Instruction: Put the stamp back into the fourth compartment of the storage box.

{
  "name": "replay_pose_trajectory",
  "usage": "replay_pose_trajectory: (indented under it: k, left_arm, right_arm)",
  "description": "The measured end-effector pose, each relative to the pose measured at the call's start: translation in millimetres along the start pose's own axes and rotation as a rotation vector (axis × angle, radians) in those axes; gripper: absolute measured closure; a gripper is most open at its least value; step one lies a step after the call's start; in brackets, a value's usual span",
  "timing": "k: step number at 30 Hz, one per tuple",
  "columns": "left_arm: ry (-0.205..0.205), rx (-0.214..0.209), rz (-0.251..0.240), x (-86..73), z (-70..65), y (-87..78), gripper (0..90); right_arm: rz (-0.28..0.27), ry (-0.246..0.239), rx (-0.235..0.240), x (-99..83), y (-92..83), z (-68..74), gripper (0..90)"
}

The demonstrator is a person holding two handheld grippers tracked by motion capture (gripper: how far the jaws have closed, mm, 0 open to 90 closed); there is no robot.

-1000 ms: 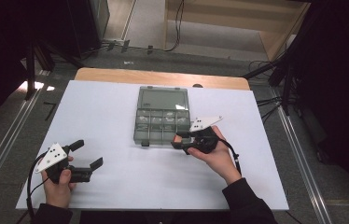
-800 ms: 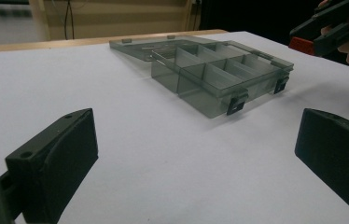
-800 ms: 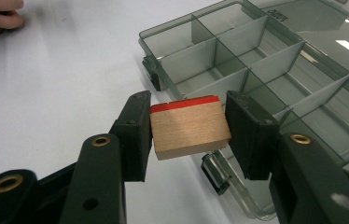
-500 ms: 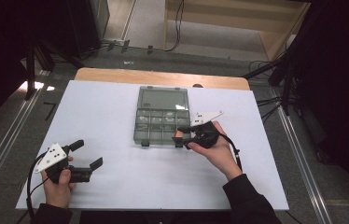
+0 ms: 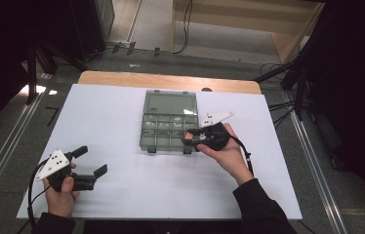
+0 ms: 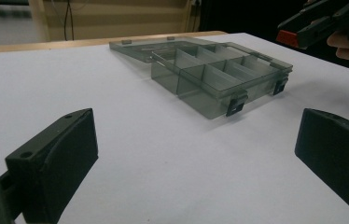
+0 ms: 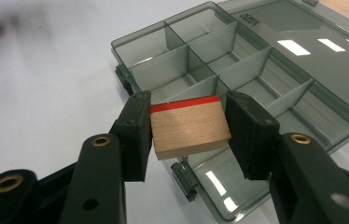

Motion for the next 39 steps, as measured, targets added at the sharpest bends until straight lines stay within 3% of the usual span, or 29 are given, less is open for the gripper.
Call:
replay_pose_trajectory:
  k: [39]
  left_arm:
    - [0.001, -0.002, -0.001, 0.2, -0.3, -0.4, 0.0]
  right_arm:
    - [0.029, 0.063, -0.053, 1.5, 12.7, -26.9, 51.1]
Point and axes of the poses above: each handheld gripper's, and its own axes: y roughly forward along the jaws, x roughly out of its top, z roughly to its left, the point moved 9 cm from there along y, roughly forward along the jaws, and after that the axes turned 9 degrees about -y, right-handed, at the moved point
